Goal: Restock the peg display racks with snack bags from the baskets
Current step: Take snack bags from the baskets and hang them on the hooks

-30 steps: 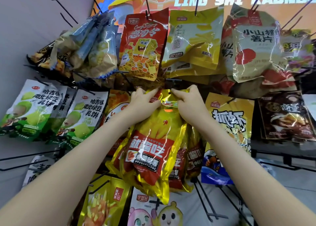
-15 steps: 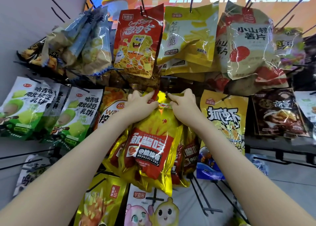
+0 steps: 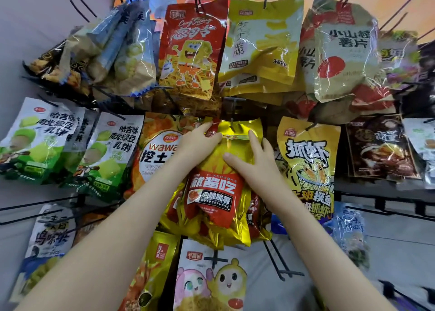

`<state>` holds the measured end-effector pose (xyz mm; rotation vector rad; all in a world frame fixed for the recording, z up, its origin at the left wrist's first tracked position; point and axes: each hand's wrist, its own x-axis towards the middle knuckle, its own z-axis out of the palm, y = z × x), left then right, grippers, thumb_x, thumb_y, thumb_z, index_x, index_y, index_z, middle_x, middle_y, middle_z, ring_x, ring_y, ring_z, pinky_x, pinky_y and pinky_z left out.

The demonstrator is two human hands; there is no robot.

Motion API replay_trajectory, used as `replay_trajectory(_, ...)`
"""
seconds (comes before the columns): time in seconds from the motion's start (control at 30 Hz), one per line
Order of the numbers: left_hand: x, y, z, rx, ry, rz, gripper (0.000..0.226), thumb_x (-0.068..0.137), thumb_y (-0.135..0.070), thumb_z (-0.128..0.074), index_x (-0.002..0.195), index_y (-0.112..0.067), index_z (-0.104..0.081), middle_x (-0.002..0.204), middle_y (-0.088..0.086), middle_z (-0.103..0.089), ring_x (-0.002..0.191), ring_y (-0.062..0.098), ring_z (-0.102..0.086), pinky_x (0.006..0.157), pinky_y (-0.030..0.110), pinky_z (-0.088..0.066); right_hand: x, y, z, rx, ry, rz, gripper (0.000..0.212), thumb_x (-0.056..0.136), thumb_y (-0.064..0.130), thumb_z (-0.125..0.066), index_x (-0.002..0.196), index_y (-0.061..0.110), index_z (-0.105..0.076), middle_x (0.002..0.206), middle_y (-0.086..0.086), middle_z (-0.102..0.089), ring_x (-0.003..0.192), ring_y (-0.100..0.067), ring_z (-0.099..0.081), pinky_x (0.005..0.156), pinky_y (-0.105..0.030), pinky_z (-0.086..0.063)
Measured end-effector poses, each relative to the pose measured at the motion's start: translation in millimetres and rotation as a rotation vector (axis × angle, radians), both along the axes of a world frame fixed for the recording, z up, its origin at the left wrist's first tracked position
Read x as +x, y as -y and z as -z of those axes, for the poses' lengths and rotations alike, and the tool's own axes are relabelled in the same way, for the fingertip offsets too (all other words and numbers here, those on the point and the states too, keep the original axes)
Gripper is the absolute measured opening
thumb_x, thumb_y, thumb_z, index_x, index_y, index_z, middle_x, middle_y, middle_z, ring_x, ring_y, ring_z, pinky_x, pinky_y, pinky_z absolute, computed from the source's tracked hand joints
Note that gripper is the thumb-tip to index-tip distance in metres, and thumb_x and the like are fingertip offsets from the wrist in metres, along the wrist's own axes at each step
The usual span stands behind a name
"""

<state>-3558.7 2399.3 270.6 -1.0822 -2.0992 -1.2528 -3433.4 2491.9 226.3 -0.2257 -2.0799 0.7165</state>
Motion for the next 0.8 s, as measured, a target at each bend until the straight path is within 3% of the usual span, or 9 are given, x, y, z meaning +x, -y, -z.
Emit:
replay_trajectory(0.17, 0, 18, 20, 0.060, 0.162, 0.310, 0.081, 0.084, -0.065, -0.055, 0.151, -0.043, -0.014, 0.147, -0.009, -0.034, 0.128, 0.018, -0.043, 0.102, 0.036, -0.041, 4, -3, 7, -0.045, 0.015, 0.010, 0.093, 0.082, 0.057, -0.061, 0.152, 0.034, -0.004, 0.160, 0.003, 0.010, 0.147, -0.020, -0.004, 0.117, -0.044, -0.022)
replay_trajectory(0.3, -2, 33, 39, 0.049, 0.279, 0.585, 0.098, 0.076, -0.054, -0.069, 0.150, -0.048, -0.004, 0.140, -0.012, -0.036, 0.106, 0.006, -0.055, 0.086, 0.028, -0.050, 1, -1, 6, -0.022, 0.013, 0.022, 0.092, 0.084, 0.055, -0.061, 0.153, 0.029, -0.005, 0.160, 0.004, 0.010, 0.147, -0.019, -0.001, 0.117, -0.045, -0.023)
replay_trajectory(0.37, -3, 43, 50, 0.052, 0.303, 0.621, 0.110, 0.066, -0.060, -0.077, 0.147, -0.051, -0.004, 0.140, -0.012, -0.037, 0.106, 0.004, -0.053, 0.089, 0.030, -0.048, 2, -1, 6, -0.032, 0.019, 0.009, 0.092, 0.085, 0.055, -0.061, 0.153, 0.029, -0.005, 0.160, 0.004, 0.012, 0.147, -0.019, 0.002, 0.118, -0.044, -0.020)
replay_trajectory(0.47, -5, 50, 72, -0.034, 0.356, 0.564, 0.117, 0.048, -0.073, -0.075, 0.141, -0.060, -0.006, 0.140, -0.009, -0.039, 0.114, 0.015, -0.054, 0.099, 0.042, -0.047, 3, -3, 8, -0.062, 0.042, 0.000, 0.091, 0.084, 0.057, -0.060, 0.152, 0.034, -0.004, 0.160, 0.003, 0.012, 0.147, -0.022, -0.002, 0.115, -0.045, -0.023)
replay_trajectory(0.6, -3, 50, 81, -0.022, 0.382, 0.565, 0.109, 0.052, -0.077, -0.073, 0.140, -0.061, -0.009, 0.141, -0.008, -0.042, 0.115, 0.016, -0.056, 0.097, 0.043, -0.050, 3, -6, 15, -0.134, 0.040, -0.075, 0.097, 0.076, 0.065, -0.062, 0.149, 0.047, 0.000, 0.160, 0.000, -0.007, 0.142, -0.027, -0.025, 0.110, -0.048, -0.035)
replay_trajectory(0.73, 6, 43, 79, 0.046, 0.424, 0.636, 0.094, 0.071, -0.057, -0.071, 0.142, -0.054, -0.009, 0.119, -0.020, -0.047, 0.101, 0.005, -0.057, 0.076, 0.025, -0.053, 9, -10, 12, -0.227, -0.005, -0.227, 0.095, 0.076, 0.057, -0.068, 0.148, 0.051, -0.006, 0.151, 0.001, -0.034, 0.120, -0.023, -0.054, 0.097, -0.047, -0.049)
replay_trajectory(0.8, 10, 39, 81, 0.072, 0.486, 0.683, 0.100, 0.066, -0.061, -0.077, 0.140, -0.057, -0.010, 0.125, -0.013, -0.049, 0.107, 0.014, -0.059, 0.086, 0.034, -0.053, 13, -12, 8, -0.266, -0.035, -0.304, 0.093, 0.079, 0.049, -0.070, 0.148, 0.049, -0.009, 0.144, 0.002, -0.042, 0.109, -0.020, -0.061, 0.093, -0.045, -0.053)
